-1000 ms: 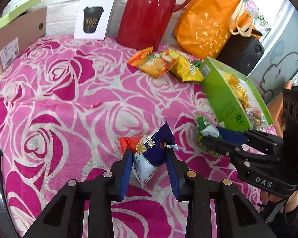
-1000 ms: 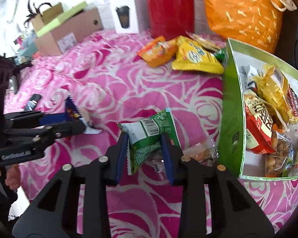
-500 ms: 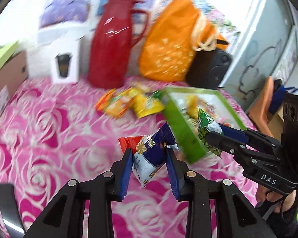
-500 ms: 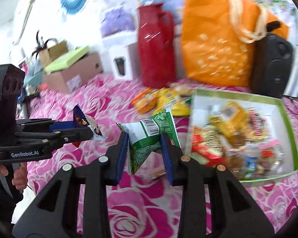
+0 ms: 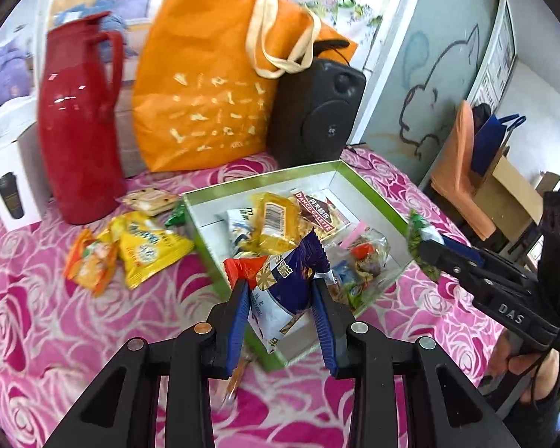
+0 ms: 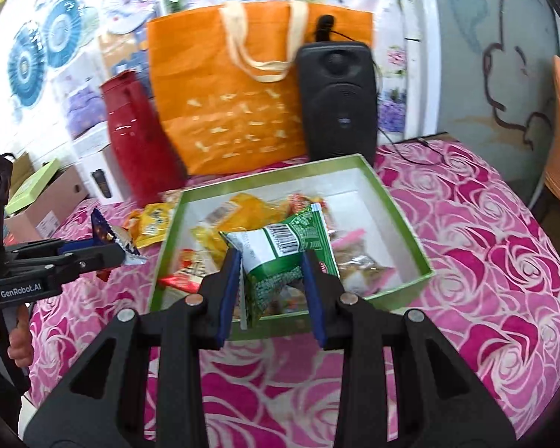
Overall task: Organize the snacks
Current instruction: 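Carry both bags into the green box and open both tools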
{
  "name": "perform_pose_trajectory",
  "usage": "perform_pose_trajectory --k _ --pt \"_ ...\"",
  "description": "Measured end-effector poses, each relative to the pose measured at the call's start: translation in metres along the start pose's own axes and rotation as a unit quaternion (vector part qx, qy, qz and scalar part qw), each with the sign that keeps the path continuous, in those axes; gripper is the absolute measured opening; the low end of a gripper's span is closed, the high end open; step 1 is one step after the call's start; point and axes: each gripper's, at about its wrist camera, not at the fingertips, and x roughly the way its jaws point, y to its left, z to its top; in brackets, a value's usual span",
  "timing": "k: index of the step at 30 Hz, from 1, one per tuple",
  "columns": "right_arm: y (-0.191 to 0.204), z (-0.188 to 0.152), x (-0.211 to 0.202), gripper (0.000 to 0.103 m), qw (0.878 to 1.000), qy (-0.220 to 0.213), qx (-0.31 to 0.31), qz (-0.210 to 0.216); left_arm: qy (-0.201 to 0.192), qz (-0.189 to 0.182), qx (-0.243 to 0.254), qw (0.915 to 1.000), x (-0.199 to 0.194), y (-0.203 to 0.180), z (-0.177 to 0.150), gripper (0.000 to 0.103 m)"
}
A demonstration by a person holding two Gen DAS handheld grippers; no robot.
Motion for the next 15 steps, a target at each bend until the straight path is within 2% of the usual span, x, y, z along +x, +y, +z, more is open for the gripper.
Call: perform_pose_trajectory --k 7,15 --pt "-0.020 0.002 0.024 0.036 1.000 0.016 0.014 0.000 0.007 0.019 -0.006 0.9998 0.029 0.008 0.028 0.034" --pt "-0.007 0.010 0.059 0.036 0.999 0.032 -0.003 0.026 0.025 0.035 -0.011 0.9990 0.067 0.028 0.056 0.034"
